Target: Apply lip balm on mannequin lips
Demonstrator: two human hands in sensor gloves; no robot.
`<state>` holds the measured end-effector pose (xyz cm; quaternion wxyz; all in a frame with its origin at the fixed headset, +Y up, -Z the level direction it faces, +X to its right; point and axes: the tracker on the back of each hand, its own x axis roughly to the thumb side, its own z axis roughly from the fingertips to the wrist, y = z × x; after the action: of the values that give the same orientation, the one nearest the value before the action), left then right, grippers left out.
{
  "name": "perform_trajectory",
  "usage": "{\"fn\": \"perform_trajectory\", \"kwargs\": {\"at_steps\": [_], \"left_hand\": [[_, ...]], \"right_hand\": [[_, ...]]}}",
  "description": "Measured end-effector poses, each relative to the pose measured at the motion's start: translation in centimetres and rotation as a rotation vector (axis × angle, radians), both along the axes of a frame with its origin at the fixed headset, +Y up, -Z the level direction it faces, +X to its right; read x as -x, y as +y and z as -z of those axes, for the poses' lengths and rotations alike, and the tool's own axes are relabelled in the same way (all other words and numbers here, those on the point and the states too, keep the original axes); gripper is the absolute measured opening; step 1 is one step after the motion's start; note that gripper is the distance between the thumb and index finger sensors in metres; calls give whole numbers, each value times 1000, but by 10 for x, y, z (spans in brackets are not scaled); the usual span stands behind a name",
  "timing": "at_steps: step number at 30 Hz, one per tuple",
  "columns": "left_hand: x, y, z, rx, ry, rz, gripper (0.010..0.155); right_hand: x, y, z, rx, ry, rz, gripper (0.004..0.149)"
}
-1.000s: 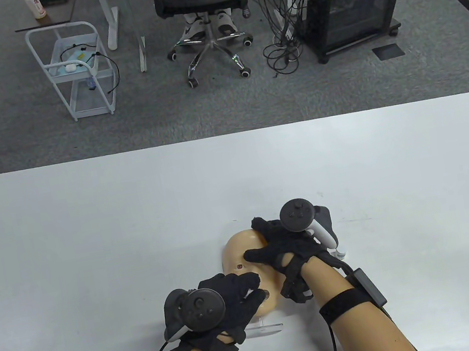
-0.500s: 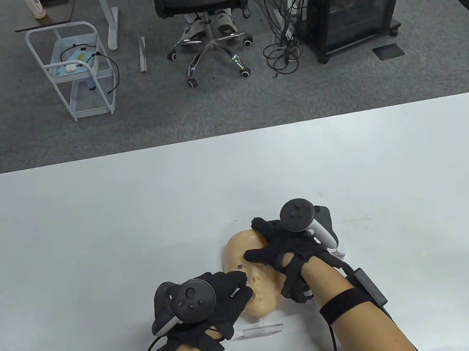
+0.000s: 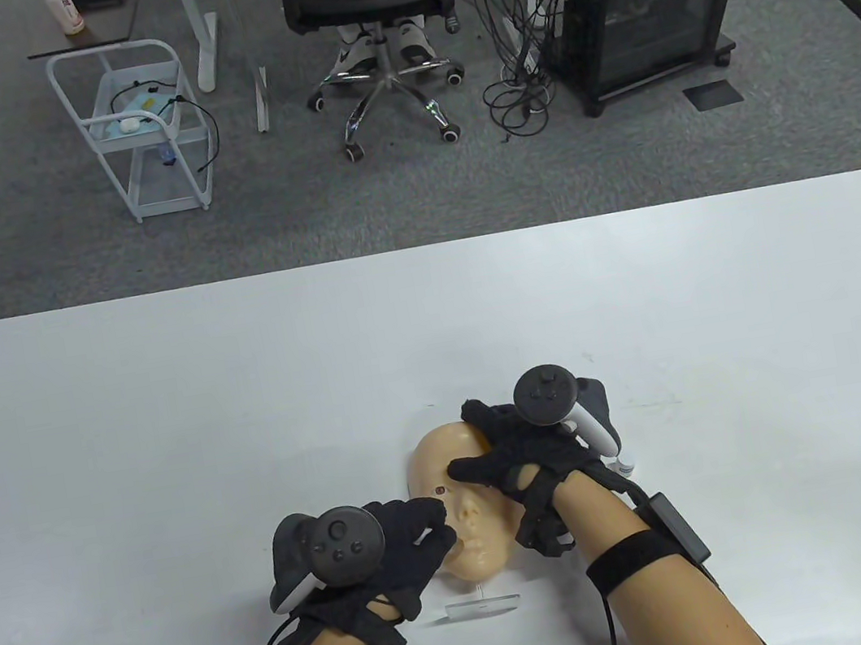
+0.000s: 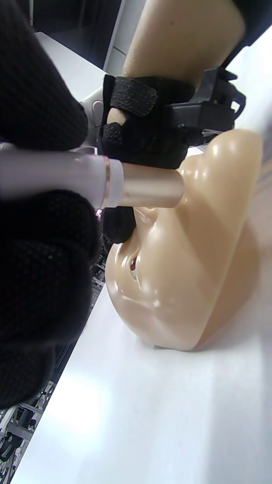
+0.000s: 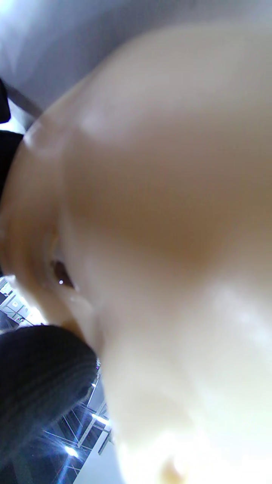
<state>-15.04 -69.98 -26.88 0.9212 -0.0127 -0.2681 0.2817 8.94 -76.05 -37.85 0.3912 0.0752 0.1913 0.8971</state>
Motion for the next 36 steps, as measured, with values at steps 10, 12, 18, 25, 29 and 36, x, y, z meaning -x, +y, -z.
{"fn": "perform_trajectory", "kwargs": {"at_steps": [10,12,18,25,29,36], "left_hand": [[23,-8,11,66,78,-366,46],[26,-13,15,117,74,-432,46],[37,-25,22,290,72,-660,46],[36,-25,22,267,45,-720,46],[29,-20,20,188,-41,-700,47],[19,-16,14,122,-115,-652,47]], "right_hand": [[-1,2,-1,-16,11,14,94],[-3,6,-2,-18,10,34,93],[-17,40,-11,-134,-70,207,85],[-17,69,-50,-165,-33,350,79],[-18,52,-76,81,-84,580,75],[-9,30,-99,239,-32,763,70]]}}
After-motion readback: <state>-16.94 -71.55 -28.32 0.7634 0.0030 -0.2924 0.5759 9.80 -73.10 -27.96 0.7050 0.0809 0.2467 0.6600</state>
